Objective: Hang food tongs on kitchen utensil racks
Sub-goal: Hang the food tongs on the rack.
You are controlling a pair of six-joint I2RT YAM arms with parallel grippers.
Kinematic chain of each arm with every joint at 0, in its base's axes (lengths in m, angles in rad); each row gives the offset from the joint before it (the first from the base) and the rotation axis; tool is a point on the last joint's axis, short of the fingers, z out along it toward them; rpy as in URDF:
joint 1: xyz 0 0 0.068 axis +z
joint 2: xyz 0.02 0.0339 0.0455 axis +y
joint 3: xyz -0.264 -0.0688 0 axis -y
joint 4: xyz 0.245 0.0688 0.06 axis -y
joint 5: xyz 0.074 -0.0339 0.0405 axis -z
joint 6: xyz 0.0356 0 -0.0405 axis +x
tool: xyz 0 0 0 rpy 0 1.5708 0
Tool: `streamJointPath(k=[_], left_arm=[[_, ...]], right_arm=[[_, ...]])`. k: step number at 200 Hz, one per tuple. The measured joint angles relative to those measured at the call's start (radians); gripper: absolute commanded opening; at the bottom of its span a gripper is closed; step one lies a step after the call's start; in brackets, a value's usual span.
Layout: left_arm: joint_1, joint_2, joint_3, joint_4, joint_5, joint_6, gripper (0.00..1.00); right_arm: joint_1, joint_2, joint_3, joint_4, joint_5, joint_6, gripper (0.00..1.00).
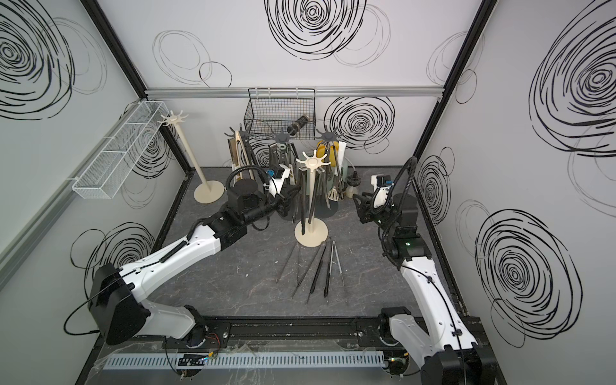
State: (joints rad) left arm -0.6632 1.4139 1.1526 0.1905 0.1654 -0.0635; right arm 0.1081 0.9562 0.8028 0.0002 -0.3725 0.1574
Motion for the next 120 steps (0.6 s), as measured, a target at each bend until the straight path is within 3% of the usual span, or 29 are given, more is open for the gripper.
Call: streamJointPath(k=[51, 120], left_arm=[[-0.011, 0.003, -0.005, -0.064, -0.002, 0.006, 0.23], [-0.031, -0.006, -0.047, -0.124, -0.011, 0.007, 0.25]], right_arm=[[0.0, 0.0, 0.0, -0.004, -0.002, 0.001, 0.4], [0.0, 0.0, 0.0, -0.072, 0.004, 0.026, 0.4]])
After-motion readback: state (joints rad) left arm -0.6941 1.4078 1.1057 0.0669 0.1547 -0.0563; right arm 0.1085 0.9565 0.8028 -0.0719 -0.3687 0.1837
